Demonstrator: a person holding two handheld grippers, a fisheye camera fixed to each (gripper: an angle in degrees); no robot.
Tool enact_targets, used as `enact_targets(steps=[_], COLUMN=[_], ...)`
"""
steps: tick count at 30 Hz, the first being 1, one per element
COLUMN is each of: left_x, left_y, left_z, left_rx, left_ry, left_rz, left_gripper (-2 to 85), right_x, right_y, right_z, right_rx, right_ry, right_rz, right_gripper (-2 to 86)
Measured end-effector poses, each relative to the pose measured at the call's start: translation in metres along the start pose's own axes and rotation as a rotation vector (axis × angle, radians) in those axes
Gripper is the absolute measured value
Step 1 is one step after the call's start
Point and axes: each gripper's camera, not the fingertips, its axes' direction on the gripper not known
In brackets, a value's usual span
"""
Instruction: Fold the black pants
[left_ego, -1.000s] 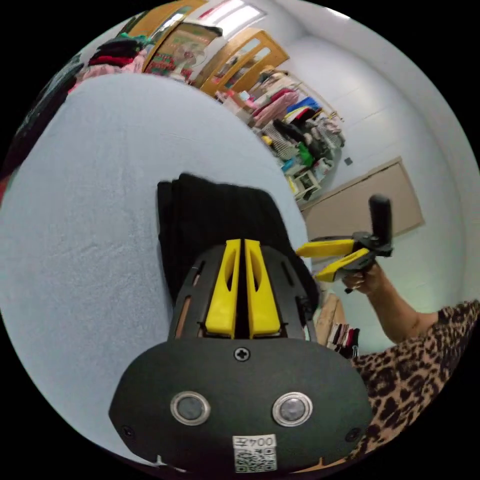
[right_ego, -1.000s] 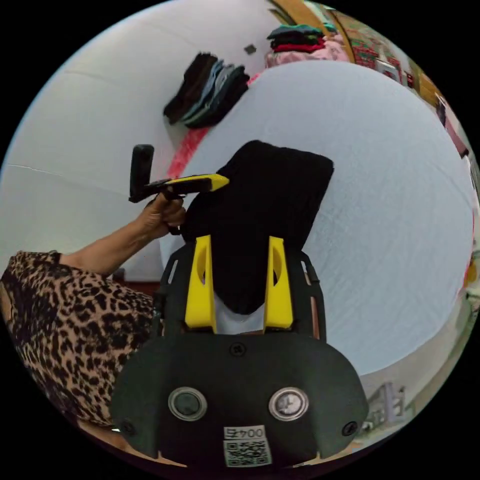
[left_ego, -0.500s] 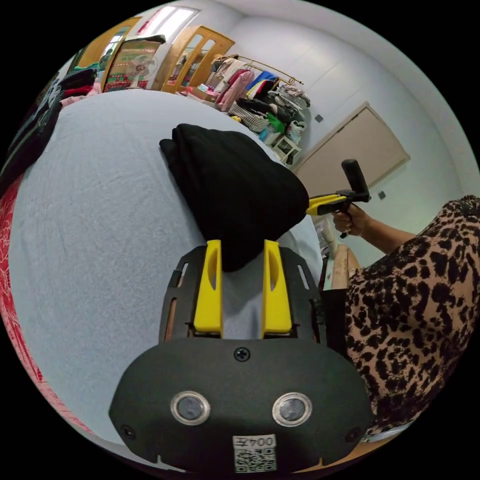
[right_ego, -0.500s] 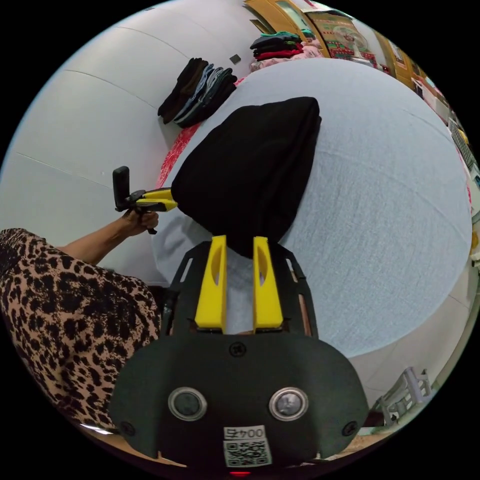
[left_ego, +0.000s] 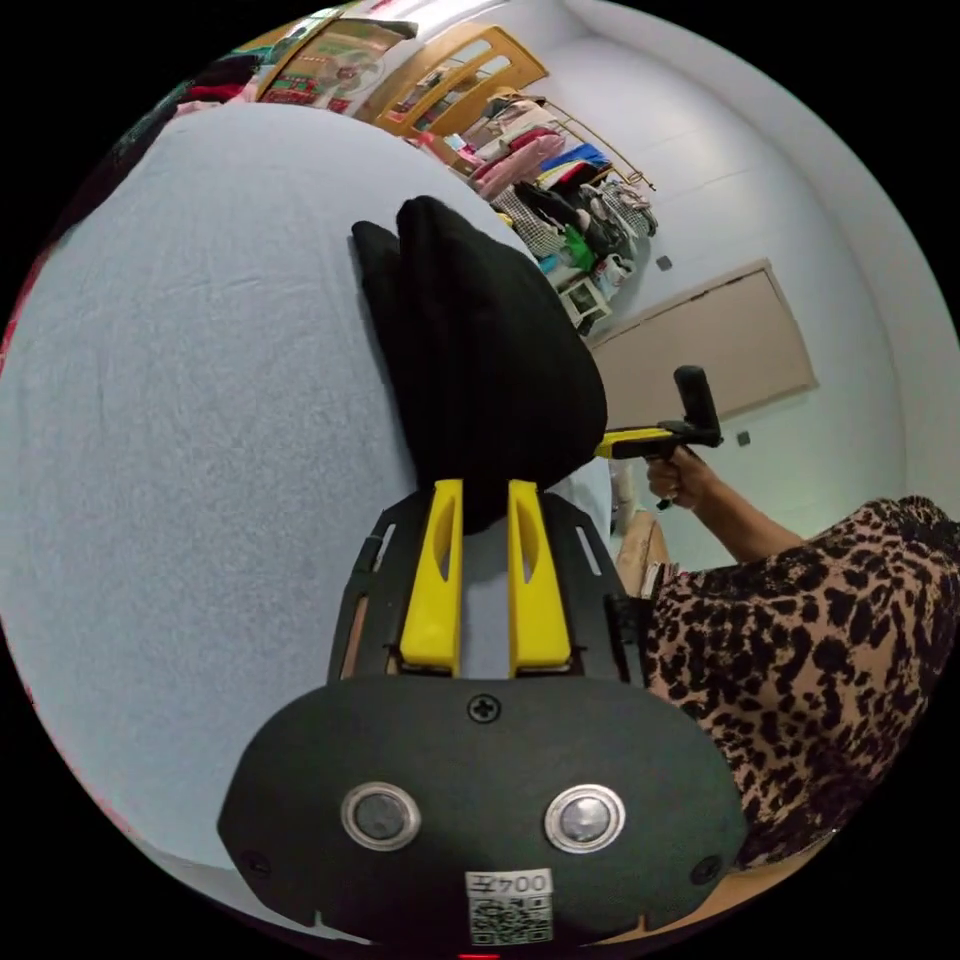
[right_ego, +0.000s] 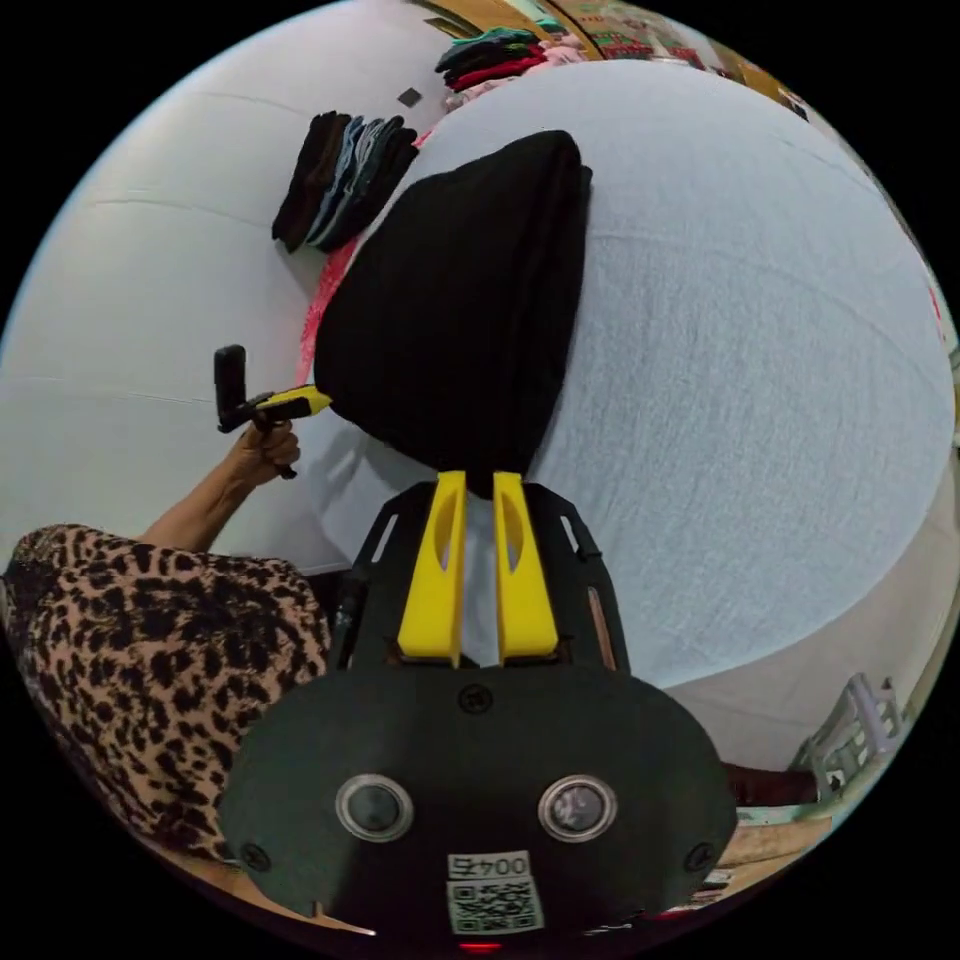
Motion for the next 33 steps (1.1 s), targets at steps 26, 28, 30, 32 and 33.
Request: enact_targets(steps=[26,28,30,32,33], left_x=[-0.051,-0.07,-0.086,-0.102,-0.111], left_y=[-0.176,-0.164,-0.156,-0.151,-0.148], left_z=[0.009,0.008,0.006,0.003,-0.001], left_rx=[0.152,0.234,0.262,0.262,0.259], left_ry=[-0.274,-0.173,-0.086,0.03,0.112], left_rz=[-0.265,-0.331,-0.351,-0.384,-0.403], left_gripper=[4.3,4.2,4.4,5.1,5.8], right_x=[0.1,0.117,0.123,0.125,0.126], right_y=[-0.227,-0.228,-0.229,-0.229,-0.228], right_z=[-0.005,0.001,0.004,0.002,-0.001], right_rx=[0.12,0.143,0.137,0.11,0.111], right_ry=[-0.105,-0.206,-0.246,-0.289,-0.295], right_rz=[0.07,0.106,0.11,0.099,0.105], right_gripper=[3.3,3.5,3.8,5.0,5.4])
